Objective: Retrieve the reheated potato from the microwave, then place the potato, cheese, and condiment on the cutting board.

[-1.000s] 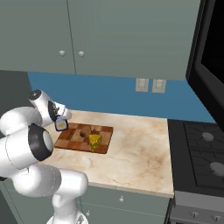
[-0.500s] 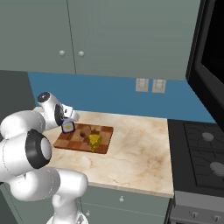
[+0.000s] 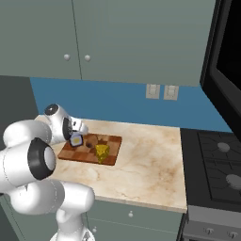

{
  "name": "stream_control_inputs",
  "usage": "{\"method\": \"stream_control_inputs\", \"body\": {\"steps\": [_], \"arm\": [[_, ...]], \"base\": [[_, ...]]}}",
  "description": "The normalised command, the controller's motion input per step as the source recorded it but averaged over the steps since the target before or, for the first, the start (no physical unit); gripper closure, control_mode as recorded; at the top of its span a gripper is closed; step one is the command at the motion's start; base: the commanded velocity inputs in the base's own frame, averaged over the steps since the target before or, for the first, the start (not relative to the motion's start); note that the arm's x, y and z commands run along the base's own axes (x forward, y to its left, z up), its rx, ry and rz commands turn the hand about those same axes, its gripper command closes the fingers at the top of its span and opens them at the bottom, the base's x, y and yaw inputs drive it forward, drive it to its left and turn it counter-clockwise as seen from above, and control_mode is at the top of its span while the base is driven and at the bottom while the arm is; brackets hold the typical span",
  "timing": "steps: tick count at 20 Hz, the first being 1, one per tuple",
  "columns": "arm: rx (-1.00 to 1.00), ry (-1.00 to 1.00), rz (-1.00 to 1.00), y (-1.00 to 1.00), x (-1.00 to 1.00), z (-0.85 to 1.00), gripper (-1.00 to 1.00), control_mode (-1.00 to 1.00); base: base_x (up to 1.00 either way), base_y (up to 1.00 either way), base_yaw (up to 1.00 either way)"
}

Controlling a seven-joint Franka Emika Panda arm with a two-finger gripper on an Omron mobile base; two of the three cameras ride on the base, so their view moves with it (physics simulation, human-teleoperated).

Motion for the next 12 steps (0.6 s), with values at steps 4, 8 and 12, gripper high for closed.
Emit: {"method": "stream_control_inputs", "body": {"steps": [4, 8, 12], "arm": [[0.00, 0.00, 0.03, 0.00, 0.00, -0.30, 1.00, -1.00], [0.00, 0.00, 0.03, 0.00, 0.00, -0.25, 1.00, -1.00], [0.00, -0.02, 0.03, 0.00, 0.00, -0.14, -1.00, -1.00]], "base": [[0.00, 0.00, 0.00], [0.00, 0.00, 0.00], [0.00, 0.00, 0.00]]}}
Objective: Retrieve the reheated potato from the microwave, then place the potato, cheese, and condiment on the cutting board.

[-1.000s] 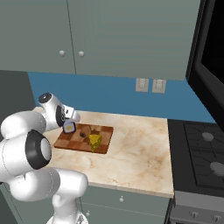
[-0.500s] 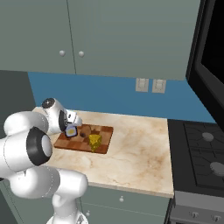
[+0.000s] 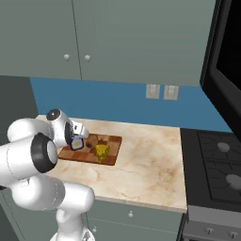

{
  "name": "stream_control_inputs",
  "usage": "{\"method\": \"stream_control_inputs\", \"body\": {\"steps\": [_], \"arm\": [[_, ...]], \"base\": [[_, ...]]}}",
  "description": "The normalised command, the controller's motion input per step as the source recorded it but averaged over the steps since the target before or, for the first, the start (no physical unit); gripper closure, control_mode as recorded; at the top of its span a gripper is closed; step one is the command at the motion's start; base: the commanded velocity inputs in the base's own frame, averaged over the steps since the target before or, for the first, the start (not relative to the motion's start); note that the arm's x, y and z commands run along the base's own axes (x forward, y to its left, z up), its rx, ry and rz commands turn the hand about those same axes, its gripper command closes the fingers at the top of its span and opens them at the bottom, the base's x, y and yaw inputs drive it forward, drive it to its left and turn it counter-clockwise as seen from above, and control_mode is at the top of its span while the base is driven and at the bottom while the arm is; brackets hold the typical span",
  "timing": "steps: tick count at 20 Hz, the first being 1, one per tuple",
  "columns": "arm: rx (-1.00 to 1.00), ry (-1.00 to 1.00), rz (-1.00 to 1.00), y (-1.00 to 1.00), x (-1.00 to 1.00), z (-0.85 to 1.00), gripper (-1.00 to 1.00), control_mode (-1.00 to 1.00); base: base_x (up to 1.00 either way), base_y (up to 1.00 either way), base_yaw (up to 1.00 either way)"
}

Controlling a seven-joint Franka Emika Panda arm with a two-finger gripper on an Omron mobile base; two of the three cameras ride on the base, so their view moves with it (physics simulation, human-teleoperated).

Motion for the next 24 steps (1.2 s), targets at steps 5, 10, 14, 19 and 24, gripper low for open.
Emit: {"method": "stream_control_inputs", "body": {"steps": [5, 10, 14, 19, 24], "arm": [[0.00, -0.07, 0.02, 0.00, -0.09, -0.01, -1.00, -1.00], [0.00, -0.11, 0.00, -0.04, -0.38, 0.00, -1.00, -1.00], [0.00, -0.11, 0.00, -0.08, -0.46, 0.00, -1.00, -1.00], [0.00, -0.10, 0.00, -0.06, -0.36, 0.08, -1.00, -1.00], [0.04, -0.01, 0.00, -0.06, -0.46, 0.45, -1.00, -1.00]], "base": [[0.00, 0.00, 0.00], [0.00, 0.00, 0.00], [0.00, 0.00, 0.00], [0.00, 0.00, 0.00], [0.00, 0.00, 0.00]]}}
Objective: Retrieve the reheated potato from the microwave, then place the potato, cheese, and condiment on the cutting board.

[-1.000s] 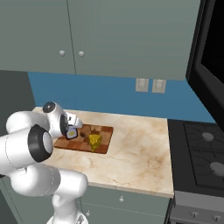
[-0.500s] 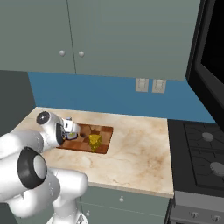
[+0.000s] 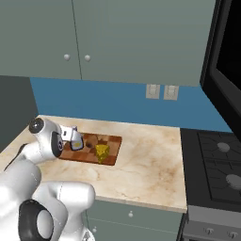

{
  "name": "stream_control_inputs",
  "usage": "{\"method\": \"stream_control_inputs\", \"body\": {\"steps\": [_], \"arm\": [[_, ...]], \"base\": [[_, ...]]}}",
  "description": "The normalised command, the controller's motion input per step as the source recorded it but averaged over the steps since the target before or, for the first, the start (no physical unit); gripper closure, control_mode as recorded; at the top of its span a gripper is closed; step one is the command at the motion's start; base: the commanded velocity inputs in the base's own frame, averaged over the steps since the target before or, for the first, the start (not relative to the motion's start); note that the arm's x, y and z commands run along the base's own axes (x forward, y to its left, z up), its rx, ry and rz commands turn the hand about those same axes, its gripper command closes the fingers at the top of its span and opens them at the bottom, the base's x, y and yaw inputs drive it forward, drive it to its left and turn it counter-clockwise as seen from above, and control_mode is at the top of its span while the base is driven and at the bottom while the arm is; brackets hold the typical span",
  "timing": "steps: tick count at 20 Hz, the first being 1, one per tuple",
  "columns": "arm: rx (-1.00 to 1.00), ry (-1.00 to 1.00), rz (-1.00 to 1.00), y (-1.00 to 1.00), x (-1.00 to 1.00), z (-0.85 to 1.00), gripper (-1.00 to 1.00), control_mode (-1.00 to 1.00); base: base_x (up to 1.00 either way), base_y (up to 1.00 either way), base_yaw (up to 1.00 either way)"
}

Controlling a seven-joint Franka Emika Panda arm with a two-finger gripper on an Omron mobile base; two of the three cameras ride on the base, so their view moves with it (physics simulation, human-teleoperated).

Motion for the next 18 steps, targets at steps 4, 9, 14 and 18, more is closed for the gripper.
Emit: {"method": "stream_control_inputs", "body": {"steps": [4, 9, 14, 18], "arm": [[0.06, 0.01, 0.01, -0.05, -0.70, 0.56, -1.00, -1.00], [0.04, 0.08, 0.01, -0.14, -0.96, 0.54, -1.00, -1.00], [0.00, 0.16, 0.00, -0.06, -0.97, 0.55, -1.00, -1.00], [0.00, 0.22, 0.00, 0.00, -0.76, 0.73, -1.00, -1.00]], "base": [[0.00, 0.00, 0.00], [0.00, 0.00, 0.00], [0.00, 0.00, 0.00], [0.00, 0.00, 0.00]]}}
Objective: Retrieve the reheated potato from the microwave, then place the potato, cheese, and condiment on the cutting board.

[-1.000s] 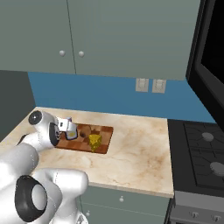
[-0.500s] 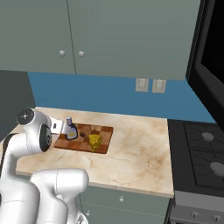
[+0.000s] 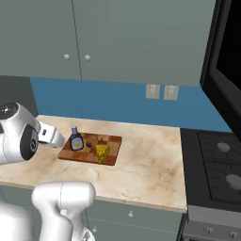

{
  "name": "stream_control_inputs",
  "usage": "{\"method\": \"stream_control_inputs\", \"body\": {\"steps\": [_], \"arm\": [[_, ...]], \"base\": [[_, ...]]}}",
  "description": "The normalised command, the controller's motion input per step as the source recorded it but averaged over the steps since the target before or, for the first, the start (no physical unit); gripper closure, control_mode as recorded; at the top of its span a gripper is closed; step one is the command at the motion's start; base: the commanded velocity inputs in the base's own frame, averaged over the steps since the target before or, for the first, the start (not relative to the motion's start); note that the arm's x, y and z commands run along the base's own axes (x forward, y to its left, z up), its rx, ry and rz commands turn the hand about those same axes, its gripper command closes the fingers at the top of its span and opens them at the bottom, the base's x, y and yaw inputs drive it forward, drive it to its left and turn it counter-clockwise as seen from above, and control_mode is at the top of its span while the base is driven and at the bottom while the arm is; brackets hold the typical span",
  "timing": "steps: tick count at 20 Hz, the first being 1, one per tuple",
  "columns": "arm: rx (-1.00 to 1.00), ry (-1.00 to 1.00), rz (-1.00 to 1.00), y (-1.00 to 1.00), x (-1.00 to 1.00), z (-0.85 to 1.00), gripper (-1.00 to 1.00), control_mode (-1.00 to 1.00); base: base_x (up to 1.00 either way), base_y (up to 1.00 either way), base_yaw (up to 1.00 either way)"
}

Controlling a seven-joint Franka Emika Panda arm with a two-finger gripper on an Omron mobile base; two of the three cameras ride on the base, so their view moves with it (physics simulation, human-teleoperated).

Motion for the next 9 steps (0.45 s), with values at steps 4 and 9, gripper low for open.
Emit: {"method": "stream_control_inputs", "body": {"steps": [4, 9], "arm": [[0.00, 0.26, 0.01, 0.00, -0.69, 0.83, -1.00, -1.00], [0.00, 0.25, 0.01, 0.00, -0.79, 0.70, -1.00, -1.00]], "base": [[0.00, 0.00, 0.00], [0.00, 0.00, 0.00]]}}
